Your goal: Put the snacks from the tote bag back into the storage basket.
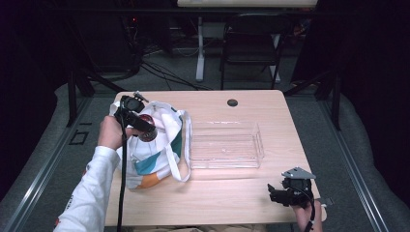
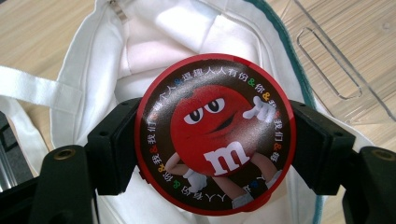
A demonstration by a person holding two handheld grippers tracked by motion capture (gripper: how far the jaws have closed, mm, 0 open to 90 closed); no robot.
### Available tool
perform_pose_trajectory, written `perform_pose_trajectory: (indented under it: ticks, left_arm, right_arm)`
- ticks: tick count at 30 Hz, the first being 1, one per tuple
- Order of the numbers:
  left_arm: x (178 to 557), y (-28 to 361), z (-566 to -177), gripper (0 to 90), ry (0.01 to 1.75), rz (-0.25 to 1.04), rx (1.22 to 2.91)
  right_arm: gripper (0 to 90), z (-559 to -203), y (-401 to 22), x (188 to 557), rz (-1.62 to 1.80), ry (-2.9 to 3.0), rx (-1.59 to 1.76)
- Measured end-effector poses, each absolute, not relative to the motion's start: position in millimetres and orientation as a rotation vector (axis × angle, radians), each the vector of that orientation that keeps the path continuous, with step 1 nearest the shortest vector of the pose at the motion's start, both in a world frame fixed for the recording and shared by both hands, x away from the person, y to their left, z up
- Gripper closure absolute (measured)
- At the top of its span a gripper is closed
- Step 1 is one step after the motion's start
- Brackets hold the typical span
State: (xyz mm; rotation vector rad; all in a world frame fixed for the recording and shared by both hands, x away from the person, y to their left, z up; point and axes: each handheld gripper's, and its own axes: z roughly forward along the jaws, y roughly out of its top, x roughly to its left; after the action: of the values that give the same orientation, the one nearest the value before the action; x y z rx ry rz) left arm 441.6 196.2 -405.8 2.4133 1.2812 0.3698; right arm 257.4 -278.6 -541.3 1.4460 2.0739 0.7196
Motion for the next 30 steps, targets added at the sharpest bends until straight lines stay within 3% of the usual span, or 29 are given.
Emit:
perform_pose_trajectory:
  ticks: [30]
  left_arm:
    - [442, 177, -369, 25.8, 1.202, 0.415, 2.425]
  right_arm:
    - [13.5, -541, -279, 258, 0.726, 2.082, 1.441]
